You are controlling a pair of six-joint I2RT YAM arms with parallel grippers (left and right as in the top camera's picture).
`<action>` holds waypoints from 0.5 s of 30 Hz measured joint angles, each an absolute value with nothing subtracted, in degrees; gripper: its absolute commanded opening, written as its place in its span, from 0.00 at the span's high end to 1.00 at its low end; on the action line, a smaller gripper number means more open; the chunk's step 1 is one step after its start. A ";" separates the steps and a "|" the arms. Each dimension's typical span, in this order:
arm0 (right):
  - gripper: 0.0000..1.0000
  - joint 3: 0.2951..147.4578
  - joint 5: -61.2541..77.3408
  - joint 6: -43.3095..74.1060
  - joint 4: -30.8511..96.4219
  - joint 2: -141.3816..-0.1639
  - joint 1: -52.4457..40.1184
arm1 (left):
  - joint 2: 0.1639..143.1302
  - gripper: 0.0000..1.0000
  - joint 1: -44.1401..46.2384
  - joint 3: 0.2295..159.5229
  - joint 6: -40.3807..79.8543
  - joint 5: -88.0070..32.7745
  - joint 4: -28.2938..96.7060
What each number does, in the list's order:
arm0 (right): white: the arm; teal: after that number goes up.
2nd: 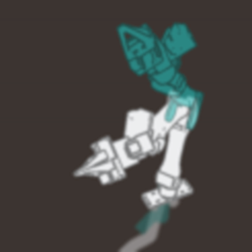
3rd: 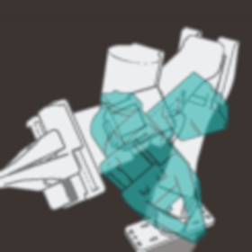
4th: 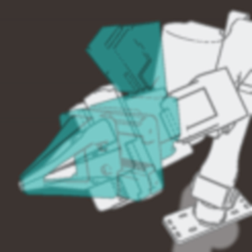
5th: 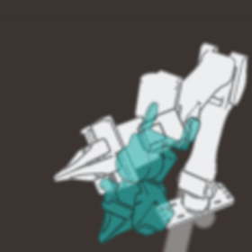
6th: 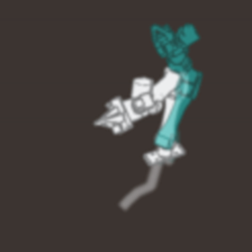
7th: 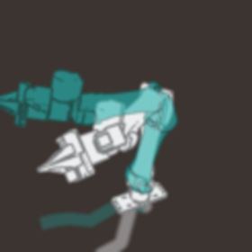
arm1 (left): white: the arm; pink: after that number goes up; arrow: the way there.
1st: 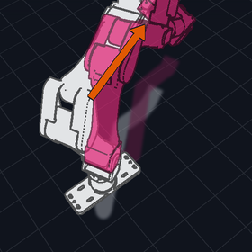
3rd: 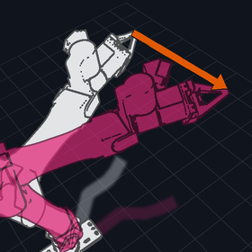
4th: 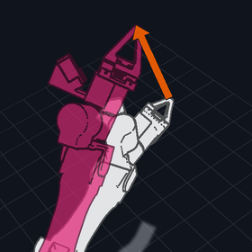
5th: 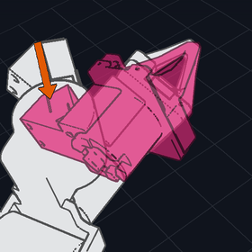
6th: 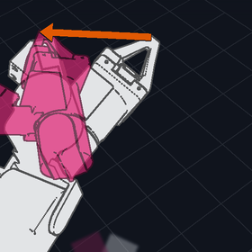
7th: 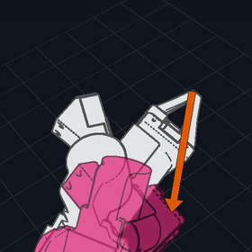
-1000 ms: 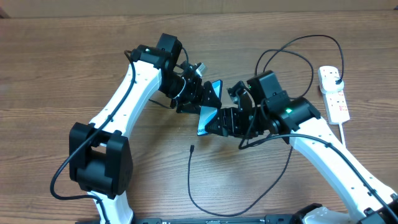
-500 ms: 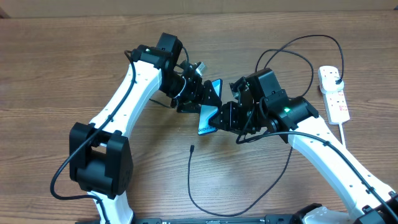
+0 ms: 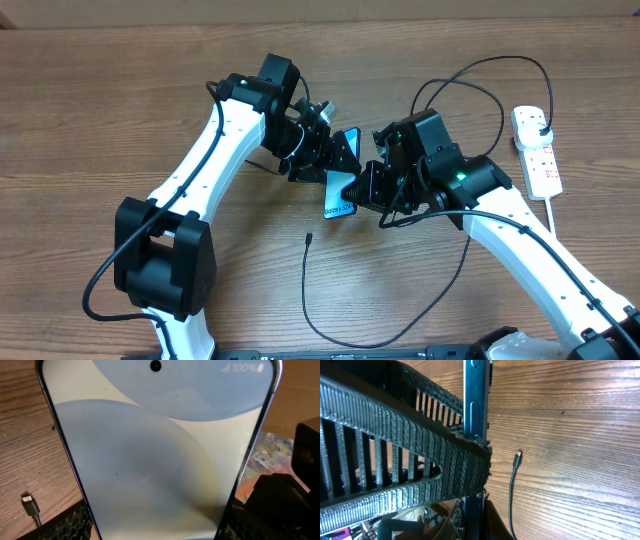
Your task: Plug charger to phone and switch on socket
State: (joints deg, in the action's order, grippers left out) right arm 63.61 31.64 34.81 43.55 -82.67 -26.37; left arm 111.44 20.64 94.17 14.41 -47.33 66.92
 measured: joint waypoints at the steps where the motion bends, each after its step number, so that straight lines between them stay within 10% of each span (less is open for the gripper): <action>1: 0.96 63.61 31.62 34.81 43.53 -82.67 -26.37 | 111.44 0.72 20.64 94.17 14.39 -47.29 66.89; 11: 0.96 63.40 40.71 34.06 40.69 -82.67 -19.16 | 111.44 0.61 17.89 94.13 5.54 -59.11 60.42; 15: 0.96 63.44 50.37 33.04 34.20 -82.48 -14.46 | 111.50 0.72 14.26 94.13 -0.69 -70.46 55.83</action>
State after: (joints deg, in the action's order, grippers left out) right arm 63.44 50.37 33.04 34.20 -82.48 -14.46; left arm 111.50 14.26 94.13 -0.69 -70.46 55.83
